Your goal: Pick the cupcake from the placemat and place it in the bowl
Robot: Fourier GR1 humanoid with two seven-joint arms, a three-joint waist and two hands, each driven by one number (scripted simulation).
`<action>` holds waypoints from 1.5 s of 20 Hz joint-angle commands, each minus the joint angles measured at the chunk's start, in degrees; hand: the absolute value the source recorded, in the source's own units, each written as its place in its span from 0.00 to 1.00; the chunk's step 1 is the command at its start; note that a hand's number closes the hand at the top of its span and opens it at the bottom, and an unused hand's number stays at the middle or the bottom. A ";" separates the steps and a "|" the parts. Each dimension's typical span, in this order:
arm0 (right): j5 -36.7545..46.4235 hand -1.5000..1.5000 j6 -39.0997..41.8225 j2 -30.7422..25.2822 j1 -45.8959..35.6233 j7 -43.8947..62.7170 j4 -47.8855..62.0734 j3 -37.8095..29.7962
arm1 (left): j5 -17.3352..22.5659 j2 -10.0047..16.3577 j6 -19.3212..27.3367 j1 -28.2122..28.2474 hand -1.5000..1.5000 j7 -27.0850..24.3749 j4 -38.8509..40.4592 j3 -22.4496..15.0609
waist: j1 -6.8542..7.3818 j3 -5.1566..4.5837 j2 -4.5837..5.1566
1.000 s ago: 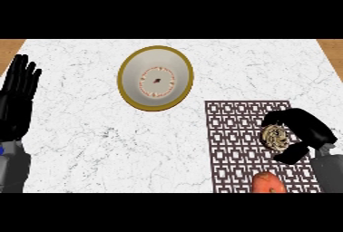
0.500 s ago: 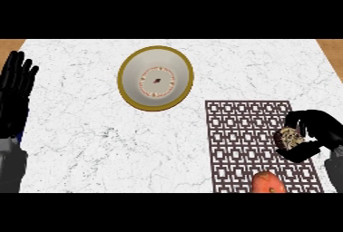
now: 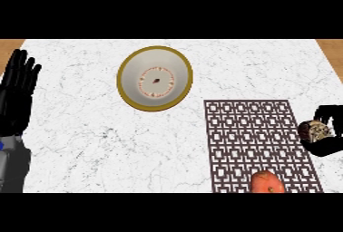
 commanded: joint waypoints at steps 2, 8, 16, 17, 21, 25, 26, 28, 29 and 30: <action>-0.53 1.00 -0.91 -0.10 2.80 4.44 -10.93 -3.16 | -0.26 -0.94 -0.22 -0.54 0.50 -1.73 2.43 -0.28 | -0.53 -0.02 -0.10; -10.96 1.00 8.34 0.15 0.74 2.90 -25.47 -6.63 | 1.82 2.13 -2.28 0.40 0.50 -1.22 2.92 3.03 | -0.85 -0.05 -0.30; -20.52 1.00 16.50 4.95 -14.44 14.80 -34.58 -6.89 | 0.95 0.40 -2.25 1.89 0.50 -2.31 2.29 1.43 | 0.77 -0.07 -0.07; -24.51 1.00 19.43 5.77 -13.49 17.43 -40.70 -9.29 | -0.51 -1.05 -0.30 1.32 0.50 -2.08 1.94 0.23 | -0.29 -0.08 -0.36; -27.27 1.00 20.03 11.86 -24.40 27.59 -37.89 -4.14 | -0.59 -1.07 -0.65 0.19 0.50 -0.77 1.12 -0.73 | 0.89 -0.08 -0.12; -26.30 1.00 19.12 16.16 -32.39 36.34 -33.91 0.76 | -0.11 -0.37 -1.12 0.07 0.50 -2.27 2.29 0.68 | 0.85 -0.06 0.04; -27.72 1.00 20.07 16.07 -34.60 39.09 -34.50 -0.32 | 1.28 2.13 -2.82 -0.83 0.50 1.25 0.23 1.48 | 0.74 -0.04 -0.07; -24.67 1.00 16.22 18.71 -35.65 37.90 -30.27 3.29 | -1.19 -1.76 -0.74 0.65 0.50 -4.22 3.07 -0.36 | 0.72 -0.04 0.11; -22.00 1.00 14.83 21.36 -37.20 40.09 -29.04 7.02 | 0.74 -0.37 -1.84 0.51 0.50 -1.43 0.63 0.68 | 1.16 -0.04 0.07; -24.74 1.00 17.84 21.12 -42.33 43.98 -27.37 5.49 | 0.68 1.88 -2.58 -0.72 0.50 -0.56 1.86 1.74 | 1.01 -0.06 0.01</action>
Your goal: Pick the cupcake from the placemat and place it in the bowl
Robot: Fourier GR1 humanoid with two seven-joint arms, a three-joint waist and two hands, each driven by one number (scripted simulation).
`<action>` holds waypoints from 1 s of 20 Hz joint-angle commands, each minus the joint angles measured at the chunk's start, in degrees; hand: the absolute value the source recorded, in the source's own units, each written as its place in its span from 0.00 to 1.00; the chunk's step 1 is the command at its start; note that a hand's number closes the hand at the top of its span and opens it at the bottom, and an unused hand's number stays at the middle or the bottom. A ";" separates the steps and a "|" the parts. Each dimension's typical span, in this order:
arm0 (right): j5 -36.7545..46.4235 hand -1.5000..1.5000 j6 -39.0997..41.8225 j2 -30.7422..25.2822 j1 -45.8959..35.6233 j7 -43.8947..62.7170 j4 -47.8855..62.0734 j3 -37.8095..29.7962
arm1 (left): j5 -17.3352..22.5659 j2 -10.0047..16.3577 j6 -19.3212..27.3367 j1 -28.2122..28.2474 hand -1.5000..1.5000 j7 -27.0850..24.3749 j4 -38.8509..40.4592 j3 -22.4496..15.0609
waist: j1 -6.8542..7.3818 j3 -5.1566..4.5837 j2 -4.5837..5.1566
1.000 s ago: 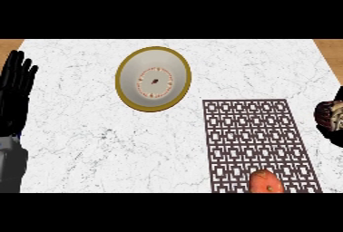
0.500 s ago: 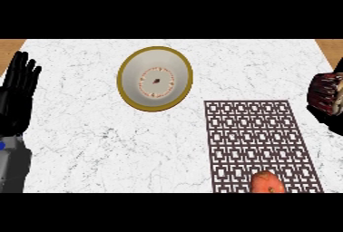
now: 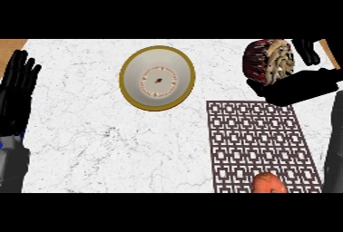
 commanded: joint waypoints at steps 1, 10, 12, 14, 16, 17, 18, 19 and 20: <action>2.57 1.00 -2.93 4.05 -8.03 3.25 9.64 4.28 | 0.90 0.05 -0.90 1.04 0.50 0.65 -1.87 0.10 | 0.57 0.02 0.13; 8.41 1.00 -13.11 11.89 -13.98 -1.54 29.75 10.07 | -0.69 -1.46 1.19 -1.13 0.50 2.02 -2.60 -1.59 | 0.84 0.06 0.33; 7.65 1.00 -13.19 11.94 -16.63 -3.51 35.25 8.59 | 0.51 2.09 -1.75 -3.07 0.50 0.10 2.98 1.20 | 0.45 0.03 0.41; 8.14 1.00 -17.86 12.05 -15.47 -4.48 38.66 11.48 | -0.40 -0.47 0.11 -0.89 0.50 1.51 -1.22 -0.77 | 0.55 0.05 0.27; 5.64 1.00 -24.05 12.09 -15.20 -3.54 42.43 18.00 | 0.43 -0.05 -1.02 -1.51 0.50 -0.35 1.55 0.19 | 1.24 0.02 0.41; 8.36 1.00 -22.46 12.10 -15.97 -8.57 46.49 13.28 | 1.02 0.76 -1.45 -1.04 0.50 -0.59 1.93 1.38 | 0.68 0.04 0.41; 10.25 1.00 -22.63 12.12 -15.75 -6.21 45.36 15.85 | -1.23 -0.28 0.58 -4.58 0.50 -0.91 4.79 -0.16 | 0.05 0.04 0.35; 12.58 1.00 -27.57 12.12 -17.37 -8.23 51.98 15.85 | -0.26 -0.29 -0.43 -1.89 0.50 0.27 0.01 -0.57 | 1.41 0.03 0.57; 12.47 1.00 -26.96 12.13 -16.34 -6.76 51.62 17.12 | 0.62 -1.08 -0.07 -0.11 0.50 2.37 -2.95 -0.69 | 1.11 0.06 0.28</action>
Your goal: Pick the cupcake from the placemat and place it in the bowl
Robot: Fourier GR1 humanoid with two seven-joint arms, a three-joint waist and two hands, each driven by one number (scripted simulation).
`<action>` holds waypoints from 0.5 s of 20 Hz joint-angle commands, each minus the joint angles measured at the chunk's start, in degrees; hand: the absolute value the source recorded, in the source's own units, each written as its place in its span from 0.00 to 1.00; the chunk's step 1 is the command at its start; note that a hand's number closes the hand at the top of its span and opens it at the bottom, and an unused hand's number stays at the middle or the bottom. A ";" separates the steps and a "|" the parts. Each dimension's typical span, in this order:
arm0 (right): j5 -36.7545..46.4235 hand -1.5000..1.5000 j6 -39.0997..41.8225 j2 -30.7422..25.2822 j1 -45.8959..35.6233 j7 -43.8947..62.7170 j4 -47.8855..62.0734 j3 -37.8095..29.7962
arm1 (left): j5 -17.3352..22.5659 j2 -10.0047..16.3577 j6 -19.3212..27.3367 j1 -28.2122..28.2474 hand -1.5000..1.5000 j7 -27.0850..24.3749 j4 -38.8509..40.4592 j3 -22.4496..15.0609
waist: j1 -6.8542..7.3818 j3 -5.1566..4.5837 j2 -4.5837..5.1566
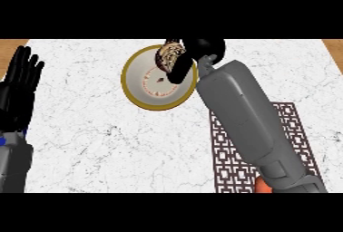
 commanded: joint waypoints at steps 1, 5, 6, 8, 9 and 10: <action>3.83 1.00 -7.95 0.40 0.17 -2.39 9.87 3.86 | 0.38 -0.16 -0.02 0.96 0.50 2.26 -3.21 -0.53 | 0.36 0.02 0.00; -3.17 1.00 -17.04 0.41 -0.84 1.74 17.61 6.15 | -2.16 -2.84 0.78 0.92 0.50 -3.90 1.72 -2.26 | 0.88 -0.01 0.34; -3.71 0.00 -18.98 0.41 0.20 0.13 20.84 5.20 | -0.27 -0.99 0.41 -0.49 0.50 1.98 -2.61 -1.53 | 1.68 0.04 0.38; -7.15 0.00 -22.75 0.41 1.98 -3.40 23.14 4.71 | 0.53 0.29 -0.68 -1.67 0.50 1.02 -0.57 -0.21 | 1.56 0.04 0.57; -11.18 0.00 -23.01 0.41 -1.72 -2.97 24.62 4.27 | -0.49 -1.39 -0.42 -2.30 0.50 -0.16 1.55 -1.93 | 2.09 0.02 0.78; -13.56 0.00 -24.20 0.42 -1.71 -4.44 25.07 5.17 | -1.33 -1.12 0.79 -3.71 0.50 0.19 2.11 -1.68 | 1.99 0.04 0.71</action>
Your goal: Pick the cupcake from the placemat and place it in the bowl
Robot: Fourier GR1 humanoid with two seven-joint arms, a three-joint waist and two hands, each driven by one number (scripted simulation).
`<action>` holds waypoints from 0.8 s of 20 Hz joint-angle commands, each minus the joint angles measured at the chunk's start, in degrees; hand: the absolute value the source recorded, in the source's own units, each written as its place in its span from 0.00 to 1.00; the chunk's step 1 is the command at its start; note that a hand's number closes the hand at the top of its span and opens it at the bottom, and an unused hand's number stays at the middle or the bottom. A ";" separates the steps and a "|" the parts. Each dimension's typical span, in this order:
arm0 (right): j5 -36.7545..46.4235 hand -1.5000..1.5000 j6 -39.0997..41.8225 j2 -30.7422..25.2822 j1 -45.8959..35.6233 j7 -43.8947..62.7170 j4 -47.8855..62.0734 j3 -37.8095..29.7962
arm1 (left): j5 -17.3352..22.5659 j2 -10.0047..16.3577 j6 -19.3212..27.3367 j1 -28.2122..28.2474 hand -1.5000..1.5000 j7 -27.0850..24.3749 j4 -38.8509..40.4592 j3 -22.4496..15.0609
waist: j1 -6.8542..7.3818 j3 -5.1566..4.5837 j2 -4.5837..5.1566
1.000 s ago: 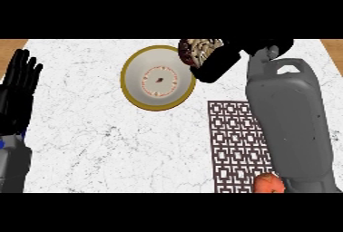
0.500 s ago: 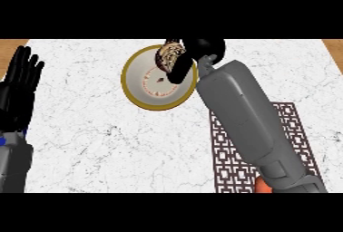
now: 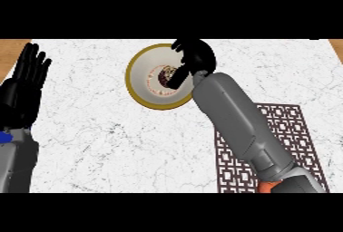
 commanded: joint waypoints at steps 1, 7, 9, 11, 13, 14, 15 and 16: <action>-8.58 0.00 -6.81 0.04 -0.61 -4.53 4.29 -0.38 | -2.22 -2.28 1.47 1.70 0.50 -2.40 -0.70 -1.99 | 1.06 0.02 0.14; -12.75 0.00 -20.19 0.04 0.94 -17.21 4.39 -4.44 | -0.19 -0.46 0.15 0.33 0.50 -0.45 0.13 -0.11 | 0.04 0.05 0.06; -12.61 0.00 -25.91 0.04 -0.12 -18.78 5.31 -5.41 | -0.93 -0.64 -0.06 1.58 0.50 -1.83 -0.58 -0.69 | 0.23 0.04 0.04; -13.33 0.00 -28.51 0.04 -0.58 -20.36 6.02 -7.73 | -0.18 -0.20 0.50 0.64 0.50 -0.22 0.23 0.49 | -0.77 0.04 -0.13; -14.95 0.00 -28.14 -2.31 1.86 -25.44 6.56 -11.52 | -0.32 1.18 -0.10 0.20 0.50 -1.49 1.86 1.56 | -1.63 0.05 -0.07; -15.31 0.00 -28.29 -2.43 3.26 -24.72 6.06 -11.99 | 0.25 0.02 -0.09 2.11 0.50 0.21 -2.15 0.46 | -1.81 0.05 -0.51; -15.47 0.00 -29.79 -2.23 2.13 -25.53 7.45 -13.09 | 0.11 -0.28 0.04 3.46 0.50 -0.55 -1.66 0.73 | -1.59 0.04 -0.42; -16.86 0.00 -28.41 -3.84 2.98 -25.73 4.82 -14.13 | 0.48 0.78 -0.95 3.39 0.50 -1.91 0.04 1.80 | -2.21 0.03 -0.56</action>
